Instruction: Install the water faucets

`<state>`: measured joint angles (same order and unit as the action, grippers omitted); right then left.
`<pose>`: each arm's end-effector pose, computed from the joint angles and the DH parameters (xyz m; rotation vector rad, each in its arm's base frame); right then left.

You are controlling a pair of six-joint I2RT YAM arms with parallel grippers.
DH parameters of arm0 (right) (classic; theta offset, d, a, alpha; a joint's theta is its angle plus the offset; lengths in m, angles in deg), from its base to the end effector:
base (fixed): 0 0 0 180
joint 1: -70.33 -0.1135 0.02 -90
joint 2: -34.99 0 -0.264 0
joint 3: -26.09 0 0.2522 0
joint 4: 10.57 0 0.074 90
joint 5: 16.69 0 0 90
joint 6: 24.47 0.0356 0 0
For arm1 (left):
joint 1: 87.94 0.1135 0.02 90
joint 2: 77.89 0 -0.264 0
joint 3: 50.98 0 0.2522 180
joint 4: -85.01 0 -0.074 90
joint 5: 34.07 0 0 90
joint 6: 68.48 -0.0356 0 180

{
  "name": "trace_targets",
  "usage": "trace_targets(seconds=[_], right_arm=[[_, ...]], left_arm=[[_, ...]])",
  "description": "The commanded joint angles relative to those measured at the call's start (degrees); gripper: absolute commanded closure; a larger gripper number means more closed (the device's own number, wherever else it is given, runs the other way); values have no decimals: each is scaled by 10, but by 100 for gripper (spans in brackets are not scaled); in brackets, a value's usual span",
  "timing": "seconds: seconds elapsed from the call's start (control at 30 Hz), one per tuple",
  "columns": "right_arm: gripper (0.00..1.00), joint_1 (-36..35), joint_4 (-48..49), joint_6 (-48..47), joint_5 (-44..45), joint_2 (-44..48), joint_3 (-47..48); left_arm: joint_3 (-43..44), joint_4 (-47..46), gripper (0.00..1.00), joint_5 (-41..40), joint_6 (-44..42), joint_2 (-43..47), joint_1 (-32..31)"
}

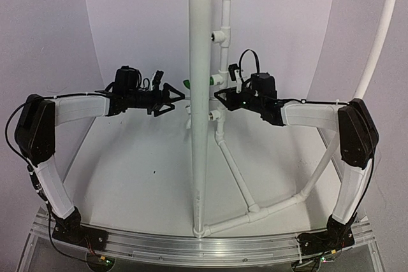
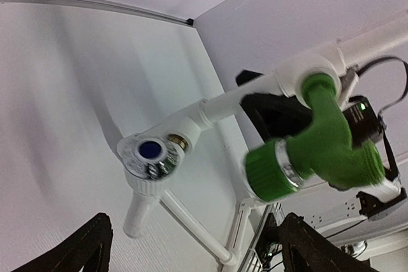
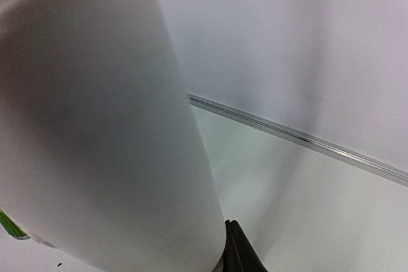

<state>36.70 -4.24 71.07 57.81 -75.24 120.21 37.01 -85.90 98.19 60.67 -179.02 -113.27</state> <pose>0.3780 0.2629 0.2728 -0.6303 1.6783 0.7313 0.3598 -0.1968 0.2772 0.2851 2.1257 -1.4224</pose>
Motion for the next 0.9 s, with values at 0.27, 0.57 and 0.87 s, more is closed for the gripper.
trace_targets(seconds=[0.27, 0.57, 0.87], right_arm=[[100, -24, -1, 49, -130, 12, 15], [100, -24, -3, 51, -127, 0, 28], [100, -24, -3, 55, -124, -7, 32]], left_arm=[[144, 33, 24, 107, 16, -127, 20], [199, 14, 29, 170, 40, -180, 18], [218, 25, 39, 203, 13, -183, 7]])
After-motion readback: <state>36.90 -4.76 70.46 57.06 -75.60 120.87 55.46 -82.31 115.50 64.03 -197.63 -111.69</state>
